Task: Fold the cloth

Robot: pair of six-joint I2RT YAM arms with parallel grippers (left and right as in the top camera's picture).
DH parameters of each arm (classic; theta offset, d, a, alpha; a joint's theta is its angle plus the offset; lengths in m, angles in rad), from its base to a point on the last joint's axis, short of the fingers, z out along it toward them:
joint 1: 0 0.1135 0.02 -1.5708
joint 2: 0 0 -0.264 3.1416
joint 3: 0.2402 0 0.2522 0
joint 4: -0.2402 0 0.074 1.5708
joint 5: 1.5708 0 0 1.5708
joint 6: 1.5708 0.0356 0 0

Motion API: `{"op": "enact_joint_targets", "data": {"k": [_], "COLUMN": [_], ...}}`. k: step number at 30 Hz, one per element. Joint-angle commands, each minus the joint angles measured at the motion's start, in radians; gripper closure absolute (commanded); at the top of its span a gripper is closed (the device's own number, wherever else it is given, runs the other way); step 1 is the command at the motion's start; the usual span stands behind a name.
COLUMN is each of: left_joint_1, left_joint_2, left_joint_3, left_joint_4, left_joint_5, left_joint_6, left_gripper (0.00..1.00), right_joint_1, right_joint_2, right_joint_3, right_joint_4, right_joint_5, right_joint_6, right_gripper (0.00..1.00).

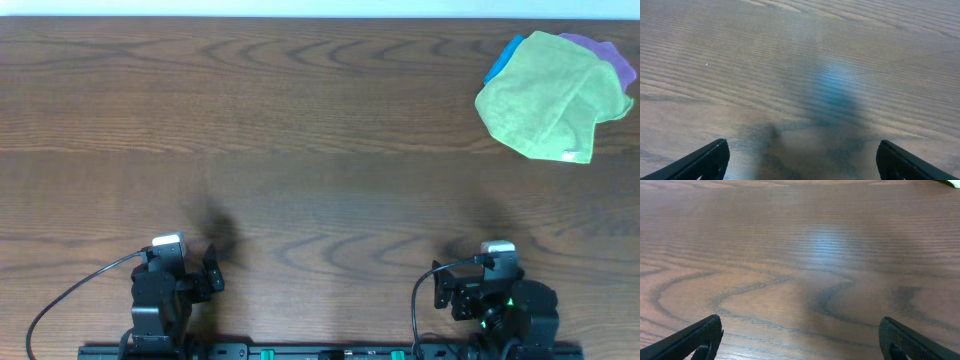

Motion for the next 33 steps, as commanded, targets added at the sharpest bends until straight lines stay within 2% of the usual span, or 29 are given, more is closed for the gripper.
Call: {"op": "enact_joint_targets", "data": {"k": [1,21,27,29,33], "left_joint_1": [-0.003,-0.003,-0.003,-0.003,-0.003], "left_joint_2": [-0.008,-0.008,-0.008,-0.008,-0.008], "left_joint_3": [-0.013,-0.013,-0.013,-0.013,-0.013], "left_joint_4": [-0.020,-0.020,-0.020,-0.020,-0.020], "left_joint_5": [0.014,0.014,0.014,0.014,0.014], "left_joint_6": [0.014,0.014,0.014,0.014,0.014], "left_gripper": [0.05,0.05,0.05,0.05,0.05], "right_joint_1": [0.008,0.008,0.009,0.010,0.009], "right_joint_2": [-0.008,-0.008,-0.008,-0.008,0.000], "right_joint_3": [-0.003,-0.003,-0.003,-0.003,-0.003], "right_joint_4": [0.000,0.030,0.065,0.065,0.175], "right_joint_5": [-0.002,-0.003,-0.302,-0.372,-0.373], "right_joint_6": [0.009,0.010,0.019,0.077,0.322], "right_gripper": [0.01,0.01,0.01,0.01,0.01]}}
